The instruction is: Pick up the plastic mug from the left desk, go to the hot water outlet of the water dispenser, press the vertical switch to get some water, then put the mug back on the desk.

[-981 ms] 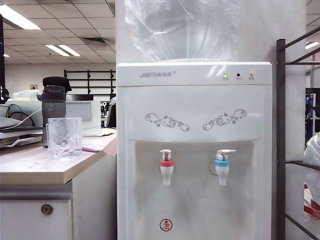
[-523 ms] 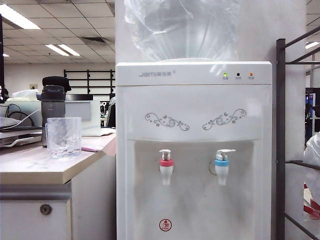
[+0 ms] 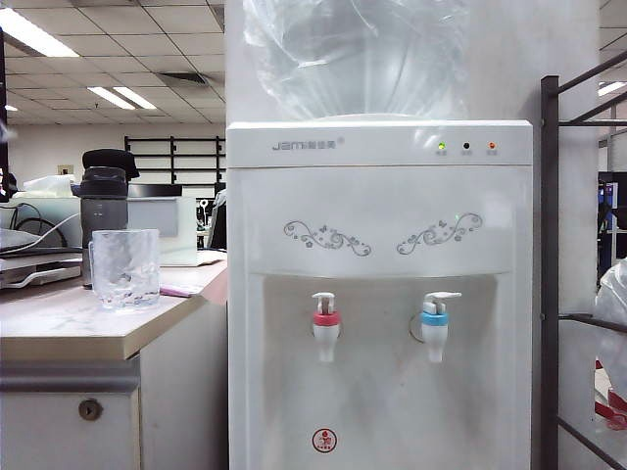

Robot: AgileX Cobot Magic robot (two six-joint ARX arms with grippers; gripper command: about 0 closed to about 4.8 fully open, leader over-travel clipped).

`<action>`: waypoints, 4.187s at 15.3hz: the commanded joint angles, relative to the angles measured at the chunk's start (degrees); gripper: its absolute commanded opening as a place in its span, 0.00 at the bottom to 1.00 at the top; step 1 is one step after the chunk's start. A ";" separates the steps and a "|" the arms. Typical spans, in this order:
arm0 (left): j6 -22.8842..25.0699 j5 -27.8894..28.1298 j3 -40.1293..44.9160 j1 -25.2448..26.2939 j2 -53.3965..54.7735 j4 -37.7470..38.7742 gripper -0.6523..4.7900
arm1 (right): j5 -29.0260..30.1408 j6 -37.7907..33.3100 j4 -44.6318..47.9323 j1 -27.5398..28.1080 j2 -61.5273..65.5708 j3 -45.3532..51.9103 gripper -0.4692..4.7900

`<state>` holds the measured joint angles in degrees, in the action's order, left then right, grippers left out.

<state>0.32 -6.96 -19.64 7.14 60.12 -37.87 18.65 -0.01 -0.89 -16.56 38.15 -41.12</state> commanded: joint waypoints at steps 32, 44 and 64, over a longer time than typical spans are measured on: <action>-3.48 -22.82 -44.83 0.90 61.75 -8.46 0.11 | 0.59 3.48 14.67 -1.68 24.02 -0.33 1.00; -2.84 -23.93 -44.81 -2.71 19.50 46.36 0.11 | 2.01 3.04 4.42 -1.64 12.44 -0.42 1.00; -21.73 21.97 -4.35 -49.29 14.32 11.58 0.11 | 2.10 5.05 -3.58 -1.73 11.06 -0.42 1.00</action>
<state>-21.10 14.63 -23.77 -42.09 72.73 -22.06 20.64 4.58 -5.52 -18.17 48.88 -41.15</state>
